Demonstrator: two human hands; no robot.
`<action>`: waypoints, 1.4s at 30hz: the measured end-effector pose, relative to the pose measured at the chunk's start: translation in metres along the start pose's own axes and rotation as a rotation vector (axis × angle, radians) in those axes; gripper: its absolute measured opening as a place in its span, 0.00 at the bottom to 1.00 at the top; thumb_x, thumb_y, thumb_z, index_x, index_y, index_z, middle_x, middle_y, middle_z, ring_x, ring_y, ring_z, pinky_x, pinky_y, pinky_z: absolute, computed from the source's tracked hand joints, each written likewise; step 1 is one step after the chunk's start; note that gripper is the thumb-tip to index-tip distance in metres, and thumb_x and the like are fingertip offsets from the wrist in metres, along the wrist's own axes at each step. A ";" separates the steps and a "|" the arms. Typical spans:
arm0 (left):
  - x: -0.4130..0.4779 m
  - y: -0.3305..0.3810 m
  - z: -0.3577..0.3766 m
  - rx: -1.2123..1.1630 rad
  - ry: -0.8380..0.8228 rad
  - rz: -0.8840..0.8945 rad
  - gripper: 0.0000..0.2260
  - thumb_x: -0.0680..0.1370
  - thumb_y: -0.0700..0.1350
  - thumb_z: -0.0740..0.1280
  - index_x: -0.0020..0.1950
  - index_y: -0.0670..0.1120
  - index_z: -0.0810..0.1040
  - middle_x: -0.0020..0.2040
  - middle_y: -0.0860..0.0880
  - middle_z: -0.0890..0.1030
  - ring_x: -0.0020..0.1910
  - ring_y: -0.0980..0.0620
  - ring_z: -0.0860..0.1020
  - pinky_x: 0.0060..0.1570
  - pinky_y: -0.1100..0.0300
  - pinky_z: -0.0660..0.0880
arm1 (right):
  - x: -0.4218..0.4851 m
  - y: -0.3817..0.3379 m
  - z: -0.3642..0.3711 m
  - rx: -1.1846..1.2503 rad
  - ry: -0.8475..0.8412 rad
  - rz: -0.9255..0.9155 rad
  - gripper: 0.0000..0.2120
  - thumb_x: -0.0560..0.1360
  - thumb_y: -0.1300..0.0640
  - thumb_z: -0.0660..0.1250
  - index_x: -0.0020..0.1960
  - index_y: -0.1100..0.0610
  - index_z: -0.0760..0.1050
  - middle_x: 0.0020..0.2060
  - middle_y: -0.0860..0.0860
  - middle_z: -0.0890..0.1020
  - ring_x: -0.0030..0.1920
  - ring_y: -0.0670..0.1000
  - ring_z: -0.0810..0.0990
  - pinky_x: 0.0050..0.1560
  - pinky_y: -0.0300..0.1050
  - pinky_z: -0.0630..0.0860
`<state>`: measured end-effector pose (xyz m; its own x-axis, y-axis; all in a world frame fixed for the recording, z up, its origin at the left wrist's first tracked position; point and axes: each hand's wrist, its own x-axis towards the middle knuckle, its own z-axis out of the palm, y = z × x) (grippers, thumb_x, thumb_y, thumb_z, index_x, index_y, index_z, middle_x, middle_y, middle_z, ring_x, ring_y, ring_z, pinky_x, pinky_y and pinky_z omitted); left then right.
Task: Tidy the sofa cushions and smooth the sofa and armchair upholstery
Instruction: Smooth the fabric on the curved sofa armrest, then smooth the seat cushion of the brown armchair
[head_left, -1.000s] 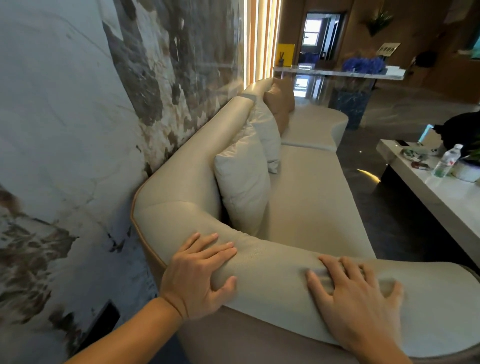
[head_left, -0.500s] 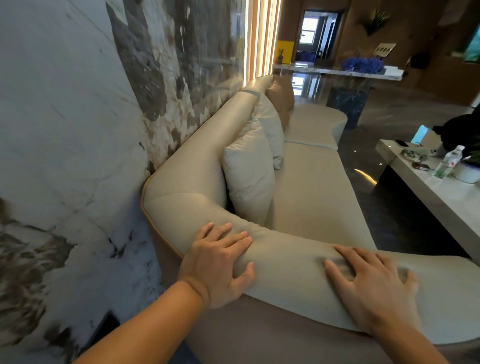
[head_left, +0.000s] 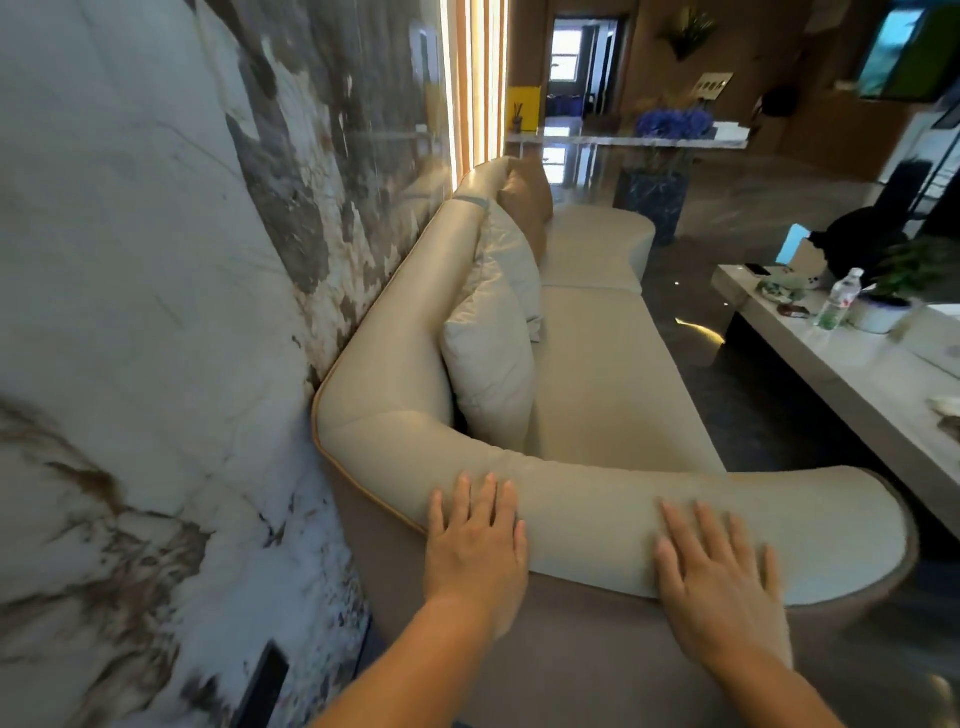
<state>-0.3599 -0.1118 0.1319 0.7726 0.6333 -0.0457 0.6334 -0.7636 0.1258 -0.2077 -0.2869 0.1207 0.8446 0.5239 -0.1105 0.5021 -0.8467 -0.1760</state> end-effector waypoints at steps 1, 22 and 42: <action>-0.004 0.003 -0.015 0.017 -0.111 0.001 0.25 0.83 0.54 0.47 0.80 0.48 0.53 0.80 0.48 0.55 0.78 0.43 0.50 0.75 0.42 0.50 | -0.004 0.003 -0.006 0.001 -0.061 -0.019 0.28 0.79 0.37 0.42 0.78 0.35 0.45 0.81 0.46 0.49 0.80 0.53 0.46 0.78 0.57 0.45; -0.445 0.236 -0.429 0.181 -0.407 0.159 0.15 0.77 0.46 0.62 0.57 0.38 0.78 0.45 0.44 0.82 0.41 0.43 0.84 0.43 0.52 0.81 | -0.480 0.093 -0.513 -0.064 -0.382 -0.205 0.14 0.79 0.52 0.59 0.54 0.59 0.79 0.45 0.55 0.86 0.43 0.56 0.86 0.43 0.49 0.82; -0.685 0.571 -0.228 0.127 -0.195 0.963 0.13 0.79 0.55 0.59 0.56 0.48 0.73 0.54 0.46 0.77 0.50 0.43 0.78 0.40 0.52 0.72 | -0.802 0.495 -0.383 0.025 0.058 0.600 0.14 0.76 0.54 0.60 0.59 0.56 0.71 0.57 0.57 0.78 0.59 0.62 0.76 0.46 0.51 0.70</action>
<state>-0.5374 -0.9529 0.4607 0.9467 -0.2886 -0.1433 -0.2782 -0.9564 0.0887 -0.5656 -1.1618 0.4971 0.9882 -0.0510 -0.1444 -0.0690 -0.9901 -0.1221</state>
